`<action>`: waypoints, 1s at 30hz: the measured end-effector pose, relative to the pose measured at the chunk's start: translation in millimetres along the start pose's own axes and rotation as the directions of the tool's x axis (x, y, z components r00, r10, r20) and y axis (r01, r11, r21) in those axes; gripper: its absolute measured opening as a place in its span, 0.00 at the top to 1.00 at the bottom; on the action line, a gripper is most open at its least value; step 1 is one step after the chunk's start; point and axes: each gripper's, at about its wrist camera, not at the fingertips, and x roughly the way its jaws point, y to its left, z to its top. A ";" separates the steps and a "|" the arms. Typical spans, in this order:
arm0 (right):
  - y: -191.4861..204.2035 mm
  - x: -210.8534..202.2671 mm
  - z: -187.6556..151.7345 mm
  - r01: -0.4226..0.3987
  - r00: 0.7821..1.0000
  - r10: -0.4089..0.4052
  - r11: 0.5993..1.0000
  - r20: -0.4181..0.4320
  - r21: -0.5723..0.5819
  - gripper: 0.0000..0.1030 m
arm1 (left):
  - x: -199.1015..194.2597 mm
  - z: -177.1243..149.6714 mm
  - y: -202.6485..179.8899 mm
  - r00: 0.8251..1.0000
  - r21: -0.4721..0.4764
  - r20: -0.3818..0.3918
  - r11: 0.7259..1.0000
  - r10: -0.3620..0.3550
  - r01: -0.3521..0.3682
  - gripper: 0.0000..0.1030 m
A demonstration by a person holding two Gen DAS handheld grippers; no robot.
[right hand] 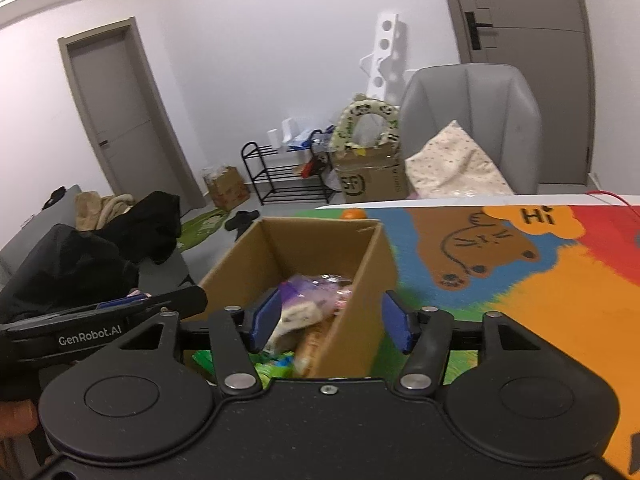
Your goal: Organize snacks
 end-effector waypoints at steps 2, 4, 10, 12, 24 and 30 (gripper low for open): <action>-4.2 -6.6 -2.8 0.013 1.000 -0.013 1.000 0.005 0.002 0.33 | -0.5 -1.8 -3.8 1.000 0.006 -0.003 1.000 -0.005 0.005 0.15; -10.1 -12.4 -5.1 0.027 1.000 -0.027 1.000 0.011 0.015 0.30 | -1.9 -3.4 -7.7 1.000 0.012 -0.003 1.000 -0.012 0.012 0.14; -32.8 -34.5 -16.3 0.068 0.997 -0.070 0.995 0.019 0.073 0.22 | -4.0 -9.8 -21.4 0.999 0.043 -0.026 0.998 -0.036 0.037 0.10; -39.1 -42.1 -19.9 0.083 0.996 -0.085 0.993 0.022 0.087 0.16 | -5.9 -12.7 -28.4 0.999 0.057 -0.032 0.998 -0.039 0.040 0.10; -64.9 -78.4 -28.8 0.200 0.976 -0.208 0.972 0.057 0.126 0.00 | -24.6 -18.2 -61.6 0.994 0.127 -0.049 0.986 -0.101 0.106 0.06; -68.7 -91.3 -32.4 0.273 0.957 -0.283 0.953 0.066 0.129 0.00 | -36.5 -16.3 -70.8 0.993 0.156 -0.038 0.980 -0.115 0.120 0.03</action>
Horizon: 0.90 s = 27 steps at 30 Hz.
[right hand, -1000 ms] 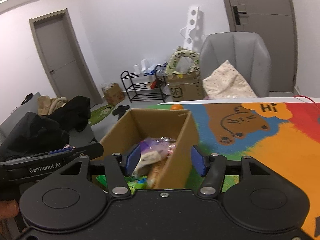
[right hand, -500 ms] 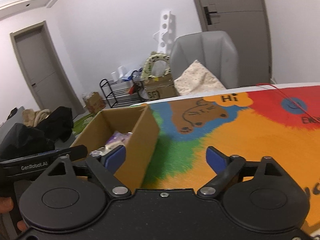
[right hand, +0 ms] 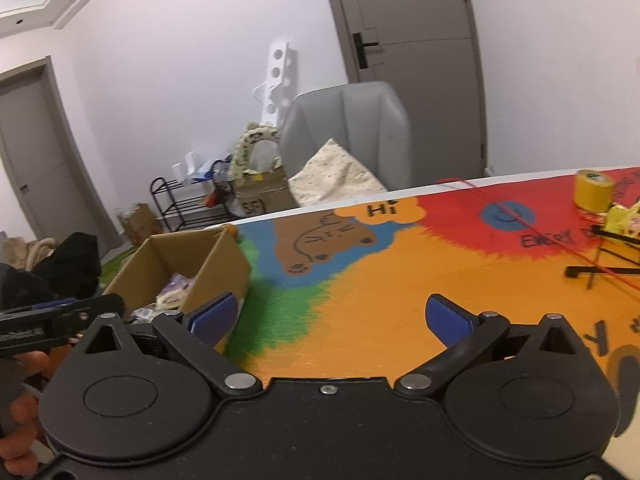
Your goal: Organize snacks
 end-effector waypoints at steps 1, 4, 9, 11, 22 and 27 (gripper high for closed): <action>0.2 -1.9 -0.1 0.014 1.000 -0.014 1.000 0.003 -0.004 0.00 | -2.1 0.3 -0.9 1.000 0.002 -0.001 1.000 0.001 -0.001 0.02; 1.6 -8.4 -1.3 0.032 0.999 -0.032 0.999 0.013 -0.020 0.00 | -5.2 2.5 -2.0 1.000 0.000 -0.011 1.000 0.010 -0.010 0.01; 6.0 -19.9 -5.1 0.059 0.998 -0.059 0.998 0.015 -0.036 0.00 | -13.0 -0.2 -4.1 1.000 0.010 -0.012 1.000 -0.011 0.011 0.01; 7.7 -24.4 -7.3 0.059 0.998 -0.059 0.997 0.011 -0.041 0.00 | -17.1 -3.2 -4.5 1.000 0.017 -0.015 1.000 -0.024 0.024 0.01; 16.5 -47.6 -17.1 0.045 0.999 -0.046 0.996 -0.009 -0.074 0.00 | -37.2 -6.7 1.4 1.000 0.043 -0.006 0.999 -0.029 0.029 0.00; 15.3 -59.3 -18.5 0.042 0.999 -0.043 0.997 -0.006 -0.069 0.00 | -42.6 -9.0 3.7 1.000 0.059 -0.011 0.998 -0.023 0.024 0.00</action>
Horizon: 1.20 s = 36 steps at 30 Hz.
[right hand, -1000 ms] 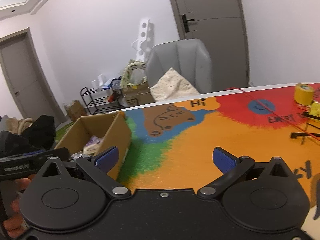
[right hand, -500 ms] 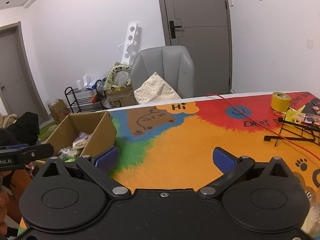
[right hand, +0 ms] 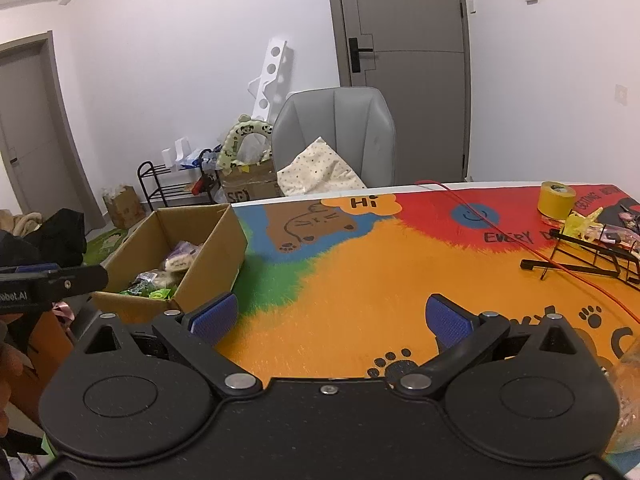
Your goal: Organize snacks
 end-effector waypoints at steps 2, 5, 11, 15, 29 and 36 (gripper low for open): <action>-0.3 -4.9 -1.4 -0.013 1.000 0.013 1.000 0.006 -0.004 0.00 | -2.1 -1.9 2.2 1.000 0.008 -0.008 1.000 -0.008 0.008 0.00; -1.2 -11.0 -1.6 -0.017 1.000 0.017 1.000 0.015 -0.005 0.00 | -5.0 -4.2 5.8 1.000 0.016 -0.012 1.000 0.004 -0.004 0.00; -1.8 -12.3 -1.4 -0.021 1.000 0.021 1.000 0.016 -0.011 0.00 | -5.2 -6.0 10.3 1.000 0.016 -0.023 1.000 0.011 -0.010 0.00; -1.6 -11.6 -1.7 -0.017 1.000 0.017 1.000 0.012 -0.009 0.00 | -5.5 -5.7 10.6 1.000 0.018 -0.020 1.000 0.008 -0.007 0.00; -0.9 -9.7 -2.5 -0.026 1.000 0.026 1.000 0.007 -0.017 0.00 | -6.1 -6.2 9.8 1.000 0.018 -0.021 1.000 0.014 -0.014 0.00; -0.4 -8.7 -3.1 -0.026 1.000 0.026 0.999 0.003 -0.020 0.00 | -6.3 -5.9 10.2 1.000 0.014 -0.024 1.000 0.004 -0.004 0.00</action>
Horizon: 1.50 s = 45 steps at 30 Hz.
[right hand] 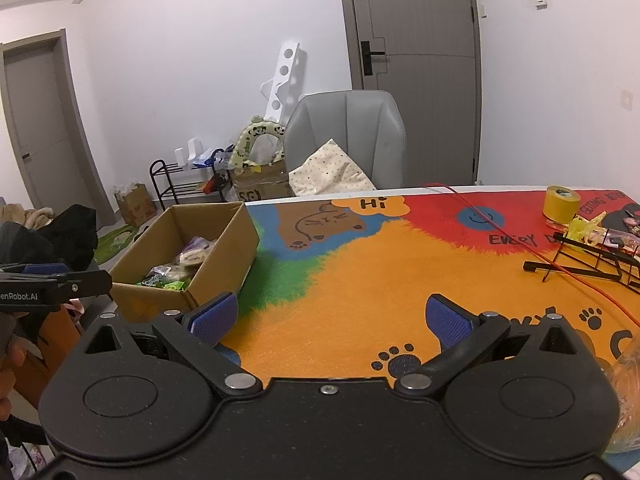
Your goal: Organize snacks
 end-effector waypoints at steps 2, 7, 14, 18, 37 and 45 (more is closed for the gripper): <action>-0.3 -0.4 0.1 0.005 1.000 -0.005 1.000 0.002 0.001 0.00 | -0.3 0.2 0.7 1.000 -0.002 0.000 1.000 -0.002 0.002 0.00; 0.0 0.2 -1.2 0.016 1.000 -0.016 1.000 0.000 0.001 0.00 | -0.4 0.2 2.3 1.000 -0.001 0.005 1.000 0.005 -0.005 0.00; 0.3 0.4 -1.6 0.013 1.000 -0.013 1.000 0.001 -0.003 0.00 | -0.5 -1.1 0.4 1.000 0.002 0.005 1.000 0.009 -0.009 0.00; 0.3 0.3 -1.7 0.014 1.000 -0.014 1.000 0.001 -0.003 0.00 | -0.5 -1.3 0.4 1.000 0.002 0.005 1.000 0.010 -0.010 0.00; 0.5 -0.1 -2.0 0.013 1.000 -0.013 1.000 0.002 -0.004 0.00 | -1.3 -2.0 1.9 1.000 0.003 0.007 1.000 0.013 -0.013 0.00; 0.5 -0.2 -2.2 0.014 1.000 -0.014 1.000 0.002 -0.006 0.00 | -1.4 -2.1 2.0 1.000 0.004 0.008 1.000 0.013 -0.013 0.00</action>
